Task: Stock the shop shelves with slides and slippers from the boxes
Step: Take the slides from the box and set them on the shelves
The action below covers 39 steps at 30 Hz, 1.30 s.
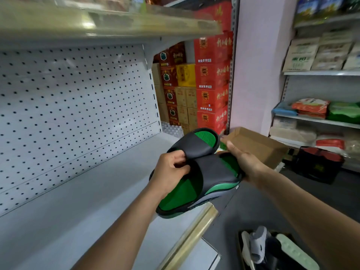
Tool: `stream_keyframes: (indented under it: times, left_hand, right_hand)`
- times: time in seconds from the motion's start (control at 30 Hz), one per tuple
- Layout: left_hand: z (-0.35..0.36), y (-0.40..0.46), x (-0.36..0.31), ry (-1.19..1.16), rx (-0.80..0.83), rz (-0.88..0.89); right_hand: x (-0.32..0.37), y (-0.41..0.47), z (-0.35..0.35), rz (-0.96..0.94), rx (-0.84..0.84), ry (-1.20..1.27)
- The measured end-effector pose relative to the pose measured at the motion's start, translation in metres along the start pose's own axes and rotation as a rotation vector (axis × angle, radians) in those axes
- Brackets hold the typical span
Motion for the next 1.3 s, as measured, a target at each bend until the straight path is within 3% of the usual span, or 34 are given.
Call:
stream_keyframes:
  times: [0.13,0.53,0.73,0.93,1.13,1.3]
  left_hand:
    - [-0.025,-0.007,0.001,0.017,0.004,-0.010]
    - [-0.072,0.055,0.037,0.228,0.174,-0.199]
    - [-0.071,0.096,0.069,0.568,0.383,-0.278]
    - [-0.066,0.121,0.093,0.611,0.443,-0.428]
    - [-0.084,0.117,0.102,0.519,0.254,-0.442]
    - [-0.107,0.079,0.074,0.311,-0.019,-0.320]
  right_hand:
    - [0.003,0.001,0.026,0.030,0.020,-0.066]
    - [-0.028,0.022,0.091,0.118,0.174,0.060]
    - [-0.037,0.052,0.082,0.165,0.051,-0.037]
    - [-0.039,0.081,0.077,0.154,0.027,-0.079]
    - [-0.046,0.096,0.074,0.148,0.030,-0.324]
    - [-0.047,0.103,0.070,0.094,0.032,-0.403]
Point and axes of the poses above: each hand's wrist, its own y-axis towards the middle knuckle, its own z-axis out of the palm, x = y × z, the point moved 8 cm from there along y, towards the middle knuckle, and after that the axes turned 13 degrees about -y, right-handed, at the moved point
